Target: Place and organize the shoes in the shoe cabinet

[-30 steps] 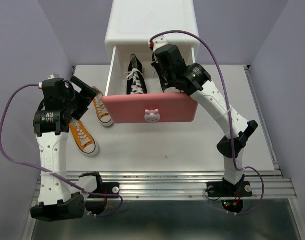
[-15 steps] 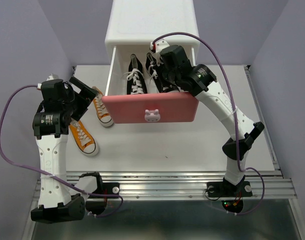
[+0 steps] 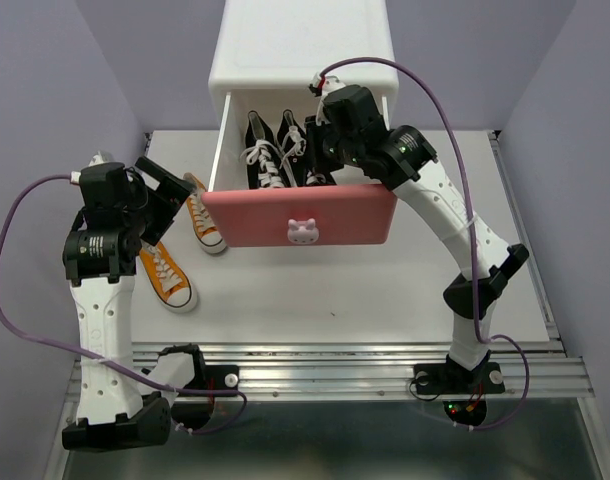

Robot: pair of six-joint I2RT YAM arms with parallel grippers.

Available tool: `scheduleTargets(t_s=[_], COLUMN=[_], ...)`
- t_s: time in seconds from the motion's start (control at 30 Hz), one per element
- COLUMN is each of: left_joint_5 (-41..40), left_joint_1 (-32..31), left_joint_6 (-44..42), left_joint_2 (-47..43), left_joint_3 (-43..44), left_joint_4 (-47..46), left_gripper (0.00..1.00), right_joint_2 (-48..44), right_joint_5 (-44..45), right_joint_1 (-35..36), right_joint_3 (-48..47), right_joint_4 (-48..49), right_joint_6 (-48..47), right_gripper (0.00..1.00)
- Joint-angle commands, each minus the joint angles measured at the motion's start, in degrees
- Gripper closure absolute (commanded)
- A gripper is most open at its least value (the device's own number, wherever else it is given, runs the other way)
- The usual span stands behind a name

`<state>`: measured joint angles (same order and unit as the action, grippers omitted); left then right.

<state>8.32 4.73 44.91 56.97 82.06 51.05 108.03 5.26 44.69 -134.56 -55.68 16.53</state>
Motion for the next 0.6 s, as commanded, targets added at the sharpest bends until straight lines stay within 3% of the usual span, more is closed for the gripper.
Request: scheduleTargets(t_s=[0.0, 0.17, 0.27, 0.47, 0.57], left_joint_5=[-0.9, -0.9, -0.9, -0.7, -0.2], left_joint_1=[0.4, 0.4, 0.4, 0.4, 0.4], left_joint_6=[-0.2, -0.3, -0.7, -0.8, -0.5], left_joint_2=[-1.6, -1.9, -2.0, -2.3, -2.2], left_joint_3=[0.0, 0.3, 0.6, 0.5, 0.4], left_joint_4=[0.2, 0.7, 1.2, 1.2, 0.6], left_gripper=[0.01, 0.01, 0.01, 0.01, 0.01], right_joint_2=[-0.2, -0.7, -1.8, -3.3, -4.1], right_joint_5=[-1.1, 0.4, 3.5, 10.6, 12.1], right_joint_1=[0.7, 0.7, 0.7, 0.7, 0.7], right_joint_3=[-3.3, -1.1, 0.6, -1.4, -3.2], right_joint_4=[7.3, 5.6, 4.2, 3.6, 4.3], right_joint_6=[7.1, 7.7, 8.3, 4.3, 1.7], right_gripper=[0.99, 0.93, 0.60, 0.39, 0.19])
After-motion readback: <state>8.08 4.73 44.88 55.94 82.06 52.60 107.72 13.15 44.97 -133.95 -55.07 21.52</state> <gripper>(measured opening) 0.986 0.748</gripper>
